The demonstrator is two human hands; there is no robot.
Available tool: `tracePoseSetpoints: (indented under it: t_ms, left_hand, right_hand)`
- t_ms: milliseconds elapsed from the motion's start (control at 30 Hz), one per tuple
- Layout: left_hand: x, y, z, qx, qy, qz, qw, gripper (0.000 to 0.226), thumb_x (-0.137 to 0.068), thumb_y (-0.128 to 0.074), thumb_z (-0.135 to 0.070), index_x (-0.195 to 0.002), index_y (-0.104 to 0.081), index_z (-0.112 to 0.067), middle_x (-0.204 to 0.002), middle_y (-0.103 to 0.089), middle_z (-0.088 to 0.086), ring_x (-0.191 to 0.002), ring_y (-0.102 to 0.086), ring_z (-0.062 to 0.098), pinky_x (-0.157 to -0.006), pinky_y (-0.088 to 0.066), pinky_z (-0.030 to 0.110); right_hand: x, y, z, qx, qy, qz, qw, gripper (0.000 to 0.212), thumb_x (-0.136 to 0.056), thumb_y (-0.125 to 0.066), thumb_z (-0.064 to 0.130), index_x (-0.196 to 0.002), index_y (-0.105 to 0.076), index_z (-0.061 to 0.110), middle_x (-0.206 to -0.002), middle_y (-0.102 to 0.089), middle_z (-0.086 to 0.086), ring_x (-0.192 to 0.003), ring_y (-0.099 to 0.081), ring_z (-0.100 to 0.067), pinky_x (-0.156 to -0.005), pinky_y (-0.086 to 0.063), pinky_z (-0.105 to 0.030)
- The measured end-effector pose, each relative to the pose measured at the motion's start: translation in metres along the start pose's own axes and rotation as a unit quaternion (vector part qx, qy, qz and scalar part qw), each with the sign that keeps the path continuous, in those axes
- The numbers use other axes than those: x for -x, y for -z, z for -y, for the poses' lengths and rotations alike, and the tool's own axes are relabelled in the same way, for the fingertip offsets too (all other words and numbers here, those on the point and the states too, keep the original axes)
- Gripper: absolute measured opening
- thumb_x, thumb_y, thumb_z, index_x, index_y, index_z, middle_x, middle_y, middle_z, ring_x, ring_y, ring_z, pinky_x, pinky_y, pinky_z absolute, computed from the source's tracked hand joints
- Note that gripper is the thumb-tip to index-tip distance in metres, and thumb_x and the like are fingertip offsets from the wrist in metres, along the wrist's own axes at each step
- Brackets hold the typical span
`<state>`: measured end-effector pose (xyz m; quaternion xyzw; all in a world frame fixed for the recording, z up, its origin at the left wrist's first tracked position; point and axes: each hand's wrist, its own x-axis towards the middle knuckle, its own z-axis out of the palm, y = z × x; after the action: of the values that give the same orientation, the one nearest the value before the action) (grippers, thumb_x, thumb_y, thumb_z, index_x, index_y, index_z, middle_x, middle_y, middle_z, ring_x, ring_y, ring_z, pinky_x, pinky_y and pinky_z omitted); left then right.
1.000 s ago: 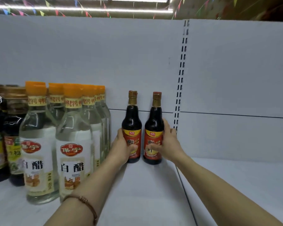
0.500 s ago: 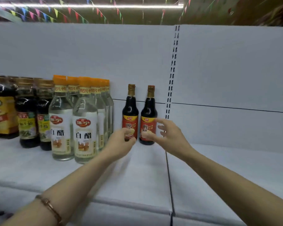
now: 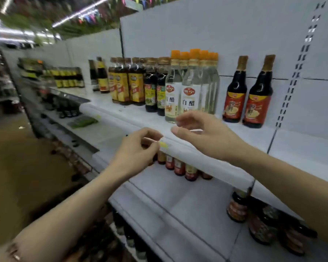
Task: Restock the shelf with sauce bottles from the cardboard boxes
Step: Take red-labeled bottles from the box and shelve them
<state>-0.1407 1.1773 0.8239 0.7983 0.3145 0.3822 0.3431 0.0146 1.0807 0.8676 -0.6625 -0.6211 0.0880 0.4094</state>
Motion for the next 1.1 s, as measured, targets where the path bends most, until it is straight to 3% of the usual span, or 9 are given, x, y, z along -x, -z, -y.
tracePoseSetpoints:
  t_ms: [100,200,300,567,867,1100]
  left_hand:
    - [0.026,0.053,0.024,-0.059,0.021,-0.032,0.997,0.013,-0.092,-0.058,-0.014,-0.095,-0.063,-0.026,-0.093,-0.064,-0.012,-0.086,-0.061,0.003,-0.066,-0.045,0.008]
    - [0.052,0.106,0.05,-0.106,0.047,-0.052,0.992,0.011,-0.093,-0.058,-0.02,-0.099,-0.064,-0.028,-0.102,-0.065,-0.011,-0.095,-0.06,0.002,-0.079,-0.051,0.024]
    - [0.077,0.159,0.076,-0.141,0.074,-0.066,0.985,0.013,-0.093,-0.059,-0.021,-0.103,-0.065,-0.026,-0.104,-0.065,-0.009,-0.097,-0.06,0.005,-0.084,-0.051,0.027]
    - [0.126,0.307,0.165,-0.203,0.117,-0.076,0.969,0.011,-0.091,-0.06,-0.025,-0.098,-0.064,-0.032,-0.099,-0.064,-0.015,-0.095,-0.059,0.0,-0.08,-0.044,0.017]
    - [0.135,0.415,0.282,-0.2,0.14,-0.05,0.968,0.012,-0.091,-0.061,-0.025,-0.097,-0.061,-0.035,-0.102,-0.06,-0.017,-0.097,-0.057,-0.002,-0.081,-0.046,0.016]
    - [0.113,0.458,0.397,-0.196,0.198,-0.035,0.96,0.019,-0.09,-0.063,-0.022,-0.093,-0.057,-0.04,-0.101,-0.059,-0.017,-0.092,-0.056,-0.004,-0.072,-0.041,0.008]
  right_hand:
    - [-0.008,-0.042,0.031,-0.015,0.04,0.048,0.998,0.038,-0.087,-0.062,0.049,-0.12,-0.058,0.03,-0.106,-0.063,0.016,-0.102,-0.06,0.001,-0.095,-0.052,-0.03]
    - [-0.021,-0.09,0.065,-0.035,0.073,0.09,0.993,0.04,-0.088,-0.062,0.047,-0.122,-0.058,0.027,-0.108,-0.063,0.013,-0.102,-0.06,-0.001,-0.093,-0.053,-0.031]
    - [-0.034,-0.142,0.099,-0.056,0.099,0.13,0.985,0.04,-0.089,-0.061,0.045,-0.123,-0.057,0.023,-0.11,-0.062,0.011,-0.105,-0.06,-0.004,-0.096,-0.05,-0.028]
    - [-0.062,-0.287,0.187,-0.071,0.12,0.196,0.971,0.04,-0.092,-0.059,0.047,-0.125,-0.056,0.024,-0.106,-0.057,0.019,-0.099,-0.055,0.007,-0.075,-0.044,-0.002]
    - [-0.105,-0.425,0.244,-0.05,0.107,0.232,0.966,0.046,-0.092,-0.057,0.05,-0.13,-0.052,0.025,-0.113,-0.06,0.012,-0.106,-0.058,-0.005,-0.094,-0.049,-0.026]
    - [-0.174,-0.524,0.237,-0.011,0.081,0.298,0.951,0.051,-0.093,-0.055,0.05,-0.136,-0.048,0.024,-0.124,-0.056,0.008,-0.112,-0.056,-0.009,-0.095,-0.048,-0.027]
